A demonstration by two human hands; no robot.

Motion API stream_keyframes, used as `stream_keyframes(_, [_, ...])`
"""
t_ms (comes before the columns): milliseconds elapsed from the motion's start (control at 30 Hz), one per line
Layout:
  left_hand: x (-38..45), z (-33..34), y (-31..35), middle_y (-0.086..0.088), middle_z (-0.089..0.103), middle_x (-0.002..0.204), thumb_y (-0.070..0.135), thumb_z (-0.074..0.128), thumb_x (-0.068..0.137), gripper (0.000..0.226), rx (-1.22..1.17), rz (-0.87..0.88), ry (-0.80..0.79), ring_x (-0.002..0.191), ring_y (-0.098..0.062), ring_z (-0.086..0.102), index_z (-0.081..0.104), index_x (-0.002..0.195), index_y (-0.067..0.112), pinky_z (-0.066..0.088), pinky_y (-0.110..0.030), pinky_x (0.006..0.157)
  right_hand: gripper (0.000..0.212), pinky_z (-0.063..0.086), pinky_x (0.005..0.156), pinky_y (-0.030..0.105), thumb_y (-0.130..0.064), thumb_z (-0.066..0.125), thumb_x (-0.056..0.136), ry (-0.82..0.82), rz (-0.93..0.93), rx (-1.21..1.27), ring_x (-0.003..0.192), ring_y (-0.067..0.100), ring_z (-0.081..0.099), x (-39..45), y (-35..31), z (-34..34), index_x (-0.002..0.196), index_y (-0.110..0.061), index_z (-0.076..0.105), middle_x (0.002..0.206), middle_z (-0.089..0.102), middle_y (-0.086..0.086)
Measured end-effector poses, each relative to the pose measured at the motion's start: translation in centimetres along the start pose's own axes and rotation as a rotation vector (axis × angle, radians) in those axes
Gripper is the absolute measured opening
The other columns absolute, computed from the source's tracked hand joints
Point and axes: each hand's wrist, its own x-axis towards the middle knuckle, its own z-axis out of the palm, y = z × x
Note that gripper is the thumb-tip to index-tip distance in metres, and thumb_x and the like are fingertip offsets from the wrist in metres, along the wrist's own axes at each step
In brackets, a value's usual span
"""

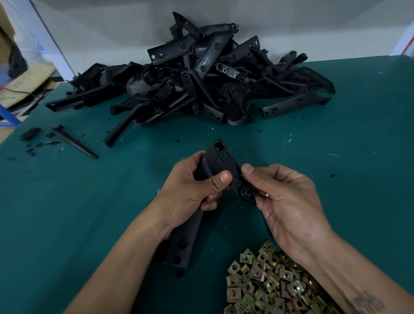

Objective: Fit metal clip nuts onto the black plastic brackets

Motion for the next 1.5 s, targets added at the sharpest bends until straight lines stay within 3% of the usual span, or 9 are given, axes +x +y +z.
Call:
stream_keyframes(233, [0.0, -0.1, -0.3, 0.004, 0.049, 0.061, 0.023, 0.075, 0.083, 0.040, 0.004, -0.006, 0.002, 0.048, -0.009, 0.038, 0.051, 0.106, 0.000, 0.034, -0.020, 0.043, 0.017, 0.060, 0.069, 0.027, -0.014, 0.081, 0.070, 0.013, -0.064, -0.025, 0.076, 0.019, 0.074, -0.1, 0.5, 0.1, 0.058, -0.017, 0.070, 0.076, 0.074, 0.010])
stream_keyframes(333, [0.1, -0.2, -0.3, -0.002, 0.048, 0.065, 0.018, 0.072, 0.085, 0.030, -0.004, -0.015, 0.008, 0.049, -0.010, 0.037, 0.052, 0.101, 0.002, 0.034, -0.020, 0.042, 0.020, 0.060, 0.084, 0.039, -0.023, 0.083, 0.065, -0.007, -0.043, -0.078, 0.082, 0.024, 0.073, -0.1, 0.6, 0.2, 0.060, -0.017, 0.065, 0.078, 0.073, 0.011])
stream_keyframes(400, [0.1, -0.3, -0.3, -0.005, 0.049, 0.069, 0.018, 0.073, 0.085, 0.029, -0.016, -0.016, 0.004, 0.049, -0.010, 0.038, 0.053, 0.099, 0.003, 0.034, -0.020, 0.042, 0.020, 0.059, 0.089, 0.040, -0.020, 0.082, 0.066, -0.031, -0.013, -0.068, 0.086, 0.025, 0.072, -0.1, 0.6, 0.2, 0.065, -0.014, 0.064, 0.081, 0.073, 0.012])
stream_keyframes(533, [0.1, -0.3, -0.4, -0.002, 0.048, 0.067, 0.017, 0.072, 0.087, 0.026, -0.010, -0.002, -0.019, 0.049, -0.010, 0.038, 0.052, 0.099, 0.004, 0.034, -0.020, 0.043, 0.011, 0.062, 0.072, 0.028, -0.002, 0.074, 0.074, -0.051, 0.026, 0.031, 0.074, 0.020, 0.072, 0.1, 0.2, -0.1, 0.080, 0.000, 0.065, 0.077, 0.071, 0.013])
stream_keyframes(633, [0.1, -0.5, -0.5, -0.004, 0.048, 0.066, 0.016, 0.072, 0.088, 0.025, -0.011, 0.006, -0.021, 0.048, -0.010, 0.037, 0.052, 0.097, 0.004, 0.034, -0.021, 0.043, 0.009, 0.059, 0.064, 0.025, 0.004, 0.069, 0.072, -0.063, 0.028, 0.033, 0.063, 0.015, 0.069, 0.2, -0.1, -0.2, 0.081, 0.002, 0.065, 0.066, 0.068, 0.008])
stream_keyframes(867, [0.1, -0.5, -0.5, -0.004, 0.050, 0.068, 0.021, 0.074, 0.086, 0.027, 0.005, 0.014, -0.021, 0.049, -0.010, 0.037, 0.054, 0.096, 0.006, 0.034, -0.021, 0.043, 0.015, 0.059, 0.066, 0.025, 0.002, 0.073, 0.070, -0.075, -0.027, -0.042, 0.070, 0.019, 0.072, 0.1, -0.2, -0.3, 0.060, -0.009, 0.069, 0.074, 0.071, 0.014])
stream_keyframes(1033, [0.0, -0.5, -0.4, -0.007, 0.053, 0.072, 0.017, 0.072, 0.087, 0.027, -0.008, -0.002, -0.020, 0.049, -0.011, 0.036, 0.054, 0.102, 0.003, 0.034, -0.022, 0.043, 0.019, 0.059, 0.066, 0.025, -0.001, 0.074, 0.076, -0.071, -0.036, -0.013, 0.069, 0.018, 0.071, 0.1, 0.1, -0.3, 0.062, -0.010, 0.065, 0.071, 0.070, 0.010])
stream_keyframes(1267, [0.0, -0.4, -0.3, 0.003, 0.058, 0.068, 0.014, 0.069, 0.088, 0.024, 0.002, 0.013, -0.020, 0.050, -0.011, 0.036, 0.053, 0.101, 0.003, 0.034, -0.021, 0.043, 0.019, 0.059, 0.069, 0.026, -0.004, 0.073, 0.077, -0.110, -0.094, -0.068, 0.072, 0.017, 0.068, 0.1, -0.1, -0.4, 0.064, -0.004, 0.059, 0.073, 0.066, 0.011])
stream_keyframes(1500, [0.0, -0.5, -0.3, 0.005, 0.059, 0.064, 0.012, 0.066, 0.088, 0.025, -0.007, 0.022, -0.029, 0.047, -0.008, 0.039, 0.050, 0.102, 0.000, 0.035, -0.020, 0.042, 0.018, 0.057, 0.067, 0.022, -0.017, 0.071, 0.080, -0.157, -0.125, -0.087, 0.074, 0.018, 0.069, -0.4, -0.4, -0.3, 0.070, -0.002, 0.072, 0.077, 0.071, 0.012])
